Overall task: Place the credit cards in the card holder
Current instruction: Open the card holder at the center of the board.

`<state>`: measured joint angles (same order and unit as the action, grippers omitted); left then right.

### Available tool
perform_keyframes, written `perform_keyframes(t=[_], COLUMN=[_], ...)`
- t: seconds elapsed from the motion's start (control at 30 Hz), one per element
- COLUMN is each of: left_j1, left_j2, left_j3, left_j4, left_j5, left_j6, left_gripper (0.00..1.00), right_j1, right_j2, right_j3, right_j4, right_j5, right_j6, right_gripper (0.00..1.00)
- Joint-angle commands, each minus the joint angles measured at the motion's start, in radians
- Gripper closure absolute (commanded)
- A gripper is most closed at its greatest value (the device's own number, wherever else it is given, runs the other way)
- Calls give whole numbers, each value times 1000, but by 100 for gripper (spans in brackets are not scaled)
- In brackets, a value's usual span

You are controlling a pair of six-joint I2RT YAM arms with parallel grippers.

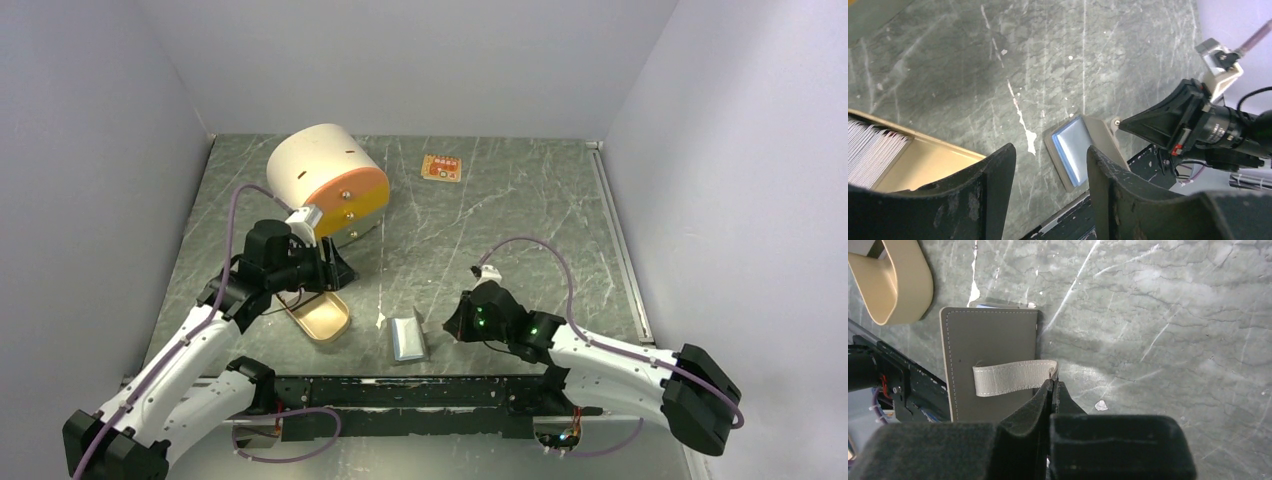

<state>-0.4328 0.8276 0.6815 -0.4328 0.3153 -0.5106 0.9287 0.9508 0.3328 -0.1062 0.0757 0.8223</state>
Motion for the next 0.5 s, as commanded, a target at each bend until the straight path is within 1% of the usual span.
perform_keyframes(t=[0.0,0.07,0.2,0.37,0.47], left_j1=[6,7,6,6,6], left_j2=[4,1,-39,-161,-177], left_j3=[50,56,51,-11,-16], left_j4=[-63,-97,-180,-167,-217], left_j5=[-105,-189,-417,-508,-562], left_j6=[-26,-67,-212,-283,-324], left_gripper=[41,38,31,28,29], right_j1=[-5,-5,-5,-5,-5], right_j2=[-46,-54,-51,-49,-40], right_j3=[-10,-7,-1,-5,3], right_j4=[-40,-65,-128,-144,-183], right_j5=[53,71,128,140,173], right_j6=[10,16,45,54,70], right_gripper=[100,100,98,94,93])
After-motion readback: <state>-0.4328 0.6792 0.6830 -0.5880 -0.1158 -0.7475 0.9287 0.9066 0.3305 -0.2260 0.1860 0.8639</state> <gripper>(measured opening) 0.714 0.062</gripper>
